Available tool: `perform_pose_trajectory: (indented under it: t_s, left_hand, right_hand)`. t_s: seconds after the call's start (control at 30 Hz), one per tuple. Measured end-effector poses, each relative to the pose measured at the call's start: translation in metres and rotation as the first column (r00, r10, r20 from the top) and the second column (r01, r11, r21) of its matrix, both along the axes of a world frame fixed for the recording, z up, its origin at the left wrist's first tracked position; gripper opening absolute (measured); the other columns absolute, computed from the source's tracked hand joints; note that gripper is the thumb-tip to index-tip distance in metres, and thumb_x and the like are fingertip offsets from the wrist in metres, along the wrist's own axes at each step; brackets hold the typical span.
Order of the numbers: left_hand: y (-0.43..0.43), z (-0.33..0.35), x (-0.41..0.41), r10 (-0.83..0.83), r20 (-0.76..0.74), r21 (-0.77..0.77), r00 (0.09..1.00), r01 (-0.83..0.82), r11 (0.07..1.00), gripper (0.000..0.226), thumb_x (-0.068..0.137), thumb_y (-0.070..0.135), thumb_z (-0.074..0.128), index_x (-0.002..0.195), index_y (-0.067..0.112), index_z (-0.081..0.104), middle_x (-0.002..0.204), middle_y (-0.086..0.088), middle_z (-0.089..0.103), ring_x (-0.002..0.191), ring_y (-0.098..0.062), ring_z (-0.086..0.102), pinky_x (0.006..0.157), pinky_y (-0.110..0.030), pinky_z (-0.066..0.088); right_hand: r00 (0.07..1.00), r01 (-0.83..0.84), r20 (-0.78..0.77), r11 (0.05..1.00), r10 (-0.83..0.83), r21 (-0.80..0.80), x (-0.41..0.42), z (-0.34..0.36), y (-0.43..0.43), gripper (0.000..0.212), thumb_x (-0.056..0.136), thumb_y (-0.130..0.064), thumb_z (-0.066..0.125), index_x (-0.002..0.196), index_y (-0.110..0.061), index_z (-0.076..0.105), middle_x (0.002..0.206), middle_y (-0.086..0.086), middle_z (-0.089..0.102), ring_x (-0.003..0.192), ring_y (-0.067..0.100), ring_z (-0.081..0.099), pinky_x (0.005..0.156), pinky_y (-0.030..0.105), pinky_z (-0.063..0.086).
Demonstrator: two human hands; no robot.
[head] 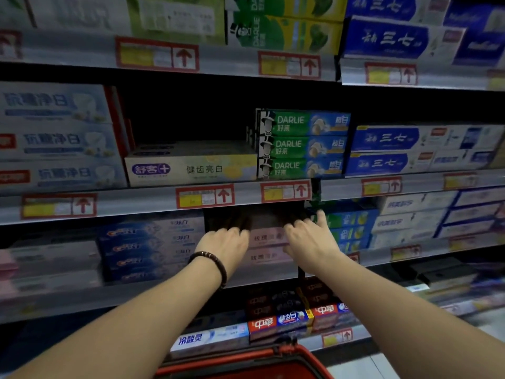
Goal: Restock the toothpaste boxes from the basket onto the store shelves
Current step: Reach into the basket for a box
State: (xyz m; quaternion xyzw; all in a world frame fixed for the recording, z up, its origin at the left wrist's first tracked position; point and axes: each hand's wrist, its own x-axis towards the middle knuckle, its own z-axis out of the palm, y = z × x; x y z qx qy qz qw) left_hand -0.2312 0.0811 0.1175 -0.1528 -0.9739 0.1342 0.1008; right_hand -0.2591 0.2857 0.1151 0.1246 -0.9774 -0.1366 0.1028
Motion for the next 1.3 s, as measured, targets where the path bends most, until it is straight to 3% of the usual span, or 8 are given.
perform_pose_trajectory:
  t_s: [0.23,0.37,0.57,0.87,1.07,1.13,1.23,1.3]
  left_hand:
    - [-0.003,-0.009,-0.003,-0.021,-0.080,0.003,0.997,0.021,1.000,0.053,0.098,-0.001,0.051,0.148,0.013,0.039,0.132,-0.010,0.060,0.116,-0.031,0.063,0.086,-0.041,0.052]
    - [-0.006,-0.009,-0.002,-0.019,-0.091,0.011,0.996,0.020,1.000,0.049,0.096,-0.002,0.055,0.141,0.013,0.042,0.128,-0.009,0.060,0.114,-0.031,0.063,0.084,-0.041,0.053]
    - [-0.009,-0.006,0.001,-0.016,-0.105,0.002,0.994,0.016,1.000,0.049,0.097,-0.003,0.054,0.141,0.013,0.040,0.127,-0.009,0.061,0.113,-0.032,0.063,0.079,-0.039,0.050]
    - [-0.006,-0.006,0.003,-0.029,-0.141,-0.054,0.990,0.021,0.998,0.054,0.095,-0.001,0.060,0.143,0.014,0.039,0.126,-0.008,0.064,0.111,-0.031,0.064,0.086,-0.040,0.050]
    - [-0.006,-0.009,0.002,-0.038,-0.147,-0.072,0.988,0.028,0.997,0.064,0.094,0.001,0.064,0.149,0.013,0.035,0.128,-0.007,0.063,0.112,-0.030,0.064,0.086,-0.040,0.050]
    - [-0.006,-0.007,0.002,-0.032,-0.132,-0.038,0.991,0.027,0.999,0.062,0.094,0.004,0.064,0.148,0.014,0.036,0.128,-0.007,0.062,0.113,-0.030,0.063,0.086,-0.039,0.050]
    - [-0.005,0.001,0.001,-0.005,-0.100,0.039,0.995,0.009,0.999,0.052,0.093,0.014,0.066,0.140,0.017,0.042,0.124,-0.007,0.059,0.110,-0.029,0.061,0.084,-0.039,0.052]
    - [-0.003,0.008,-0.002,0.033,-0.039,0.073,0.999,-0.030,0.997,0.044,0.093,0.023,0.069,0.130,0.018,0.047,0.120,-0.006,0.059,0.108,-0.029,0.062,0.080,-0.040,0.053]
  right_hand:
    - [0.998,-0.003,-0.069,0.999,0.000,-0.044,-0.002,-0.012,-0.001,0.020,0.102,-0.025,0.061,0.120,-0.019,0.059,0.116,0.005,0.069,0.117,0.033,0.062,0.124,0.065,0.014]
    - [0.994,-0.020,-0.105,0.999,0.015,-0.048,-0.002,-0.014,-0.001,0.020,0.099,-0.021,0.062,0.120,-0.020,0.061,0.113,0.004,0.070,0.115,0.033,0.062,0.122,0.064,0.018]
    - [0.979,-0.062,-0.198,0.996,0.048,-0.066,-0.006,-0.023,-0.002,0.015,0.089,-0.022,0.072,0.103,-0.023,0.066,0.098,0.001,0.075,0.101,0.031,0.067,0.112,0.058,0.031]
    - [0.958,-0.078,-0.278,0.997,0.069,-0.022,-0.008,-0.031,0.001,0.021,0.075,-0.019,0.083,0.088,-0.021,0.067,0.077,0.001,0.072,0.083,0.032,0.069,0.107,0.059,0.037]
    - [0.951,-0.092,-0.299,0.995,0.077,-0.035,-0.008,-0.029,0.003,0.025,0.072,-0.025,0.088,0.085,-0.021,0.066,0.075,0.003,0.072,0.079,0.032,0.069,0.103,0.058,0.040]
    - [0.954,-0.104,-0.286,0.994,0.089,-0.041,-0.006,-0.025,0.001,0.025,0.078,-0.032,0.084,0.092,-0.020,0.066,0.085,0.004,0.074,0.087,0.033,0.069,0.107,0.057,0.036]
    - [0.990,-0.060,-0.131,0.998,0.055,-0.037,-0.001,-0.010,-0.002,0.043,0.090,-0.055,0.070,0.111,-0.018,0.061,0.107,0.007,0.069,0.107,0.034,0.064,0.116,0.058,0.026]
    - [0.998,-0.035,-0.061,0.999,0.034,-0.015,-0.002,0.003,-0.004,0.055,0.087,-0.067,0.068,0.112,-0.018,0.060,0.109,0.007,0.068,0.108,0.033,0.065,0.117,0.057,0.025]
